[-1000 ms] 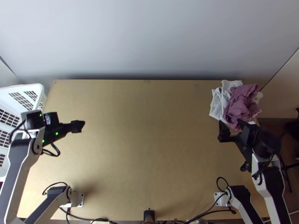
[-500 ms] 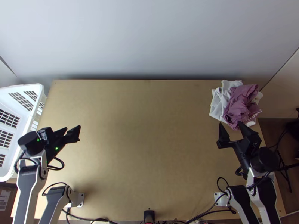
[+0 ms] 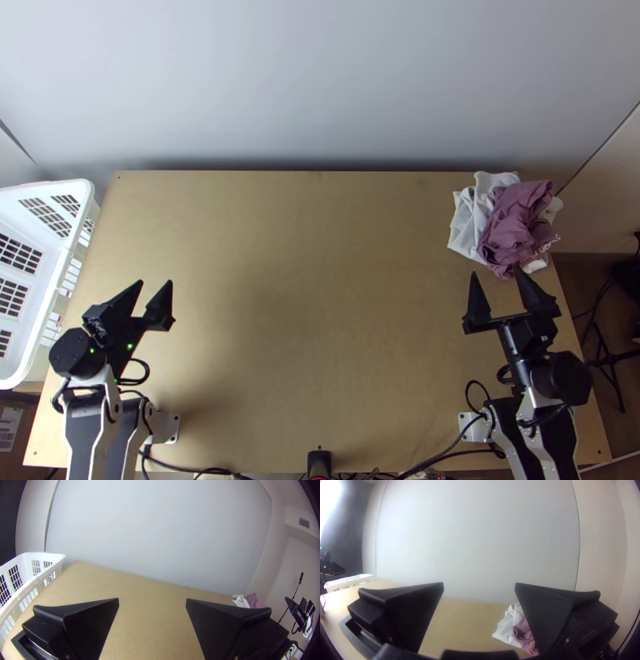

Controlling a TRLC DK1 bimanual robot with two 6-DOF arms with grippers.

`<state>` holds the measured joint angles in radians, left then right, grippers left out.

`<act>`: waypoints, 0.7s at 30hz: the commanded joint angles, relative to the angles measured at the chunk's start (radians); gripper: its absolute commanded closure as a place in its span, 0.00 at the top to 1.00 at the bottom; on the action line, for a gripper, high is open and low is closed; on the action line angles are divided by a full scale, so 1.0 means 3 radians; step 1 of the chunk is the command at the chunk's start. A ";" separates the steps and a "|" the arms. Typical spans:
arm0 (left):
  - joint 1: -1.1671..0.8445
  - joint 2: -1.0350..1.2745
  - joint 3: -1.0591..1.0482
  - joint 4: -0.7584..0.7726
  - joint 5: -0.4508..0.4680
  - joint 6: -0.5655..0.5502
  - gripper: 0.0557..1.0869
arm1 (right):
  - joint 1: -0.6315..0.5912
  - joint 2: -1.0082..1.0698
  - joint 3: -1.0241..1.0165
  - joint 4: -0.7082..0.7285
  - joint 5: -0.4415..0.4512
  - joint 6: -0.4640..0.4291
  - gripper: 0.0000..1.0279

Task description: Fold the t-shirt

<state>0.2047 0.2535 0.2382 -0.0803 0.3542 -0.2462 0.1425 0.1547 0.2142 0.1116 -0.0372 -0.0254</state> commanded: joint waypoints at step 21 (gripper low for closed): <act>-0.0140 -0.0850 -0.0533 -0.0172 0.0000 -0.0115 0.95 | 0.0047 -0.0536 -0.0377 -0.0914 0.0006 0.0120 0.96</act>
<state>0.1699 0.0101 0.0917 -0.1104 0.3557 -0.2714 0.1730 -0.0017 0.1051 -0.0280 -0.0360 -0.0170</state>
